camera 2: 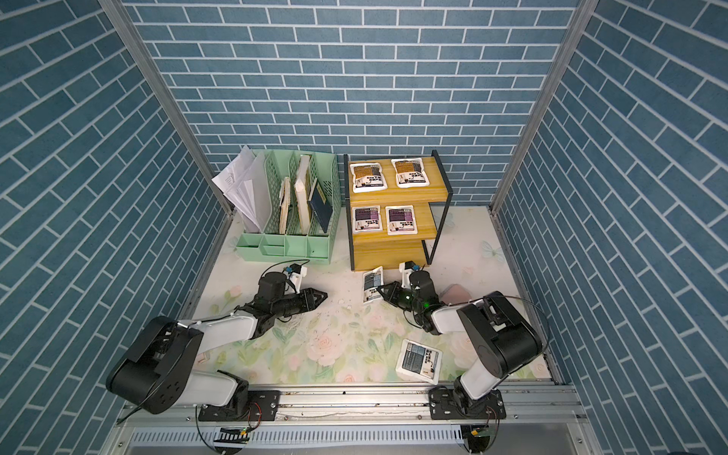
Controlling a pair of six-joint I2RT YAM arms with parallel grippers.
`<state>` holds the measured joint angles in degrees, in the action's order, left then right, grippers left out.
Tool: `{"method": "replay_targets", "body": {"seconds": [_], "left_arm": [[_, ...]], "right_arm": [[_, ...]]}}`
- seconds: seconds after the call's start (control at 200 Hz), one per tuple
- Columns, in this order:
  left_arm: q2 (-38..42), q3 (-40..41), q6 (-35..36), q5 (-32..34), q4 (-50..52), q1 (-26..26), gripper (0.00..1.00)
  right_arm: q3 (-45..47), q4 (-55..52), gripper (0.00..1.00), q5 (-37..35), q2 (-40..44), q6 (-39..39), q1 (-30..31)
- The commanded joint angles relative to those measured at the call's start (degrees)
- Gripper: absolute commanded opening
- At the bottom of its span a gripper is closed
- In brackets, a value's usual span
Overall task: Place the bagged coffee beans on the shelf by color
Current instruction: Pick up the bagged coffee beans at the center of the board, then place the bagged coffee beans on the shelf.
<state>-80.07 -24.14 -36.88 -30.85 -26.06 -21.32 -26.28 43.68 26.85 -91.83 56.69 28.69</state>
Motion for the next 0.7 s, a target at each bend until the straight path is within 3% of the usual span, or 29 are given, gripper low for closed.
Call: {"method": "replay_targets", "body": {"seconds": [0.0, 0.27, 0.47, 0.695], "left_arm": [[0.97, 1.2, -0.64, -1.67, -4.89, -0.53, 0.37], [0.87, 1.11, -0.12, -0.88, -3.82, -0.73, 0.37], [1.4, 1.37, 1.12, -2.09, -6.85, -1.48, 0.38], [8.94, 2.01, 10.65, 3.23, -10.3, -9.05, 0.4]], "right_arm": [[-1.19, 3.35, 0.05, 6.57, -1.96, -2.35, -2.02], [-4.5, 13.41, 0.07, 14.73, -7.22, 5.19, -7.4], [-8.79, 14.21, 0.08, 17.46, -11.08, 7.26, -9.36], [-12.43, 19.7, 0.08, 18.5, -16.27, 13.42, -10.41]]}}
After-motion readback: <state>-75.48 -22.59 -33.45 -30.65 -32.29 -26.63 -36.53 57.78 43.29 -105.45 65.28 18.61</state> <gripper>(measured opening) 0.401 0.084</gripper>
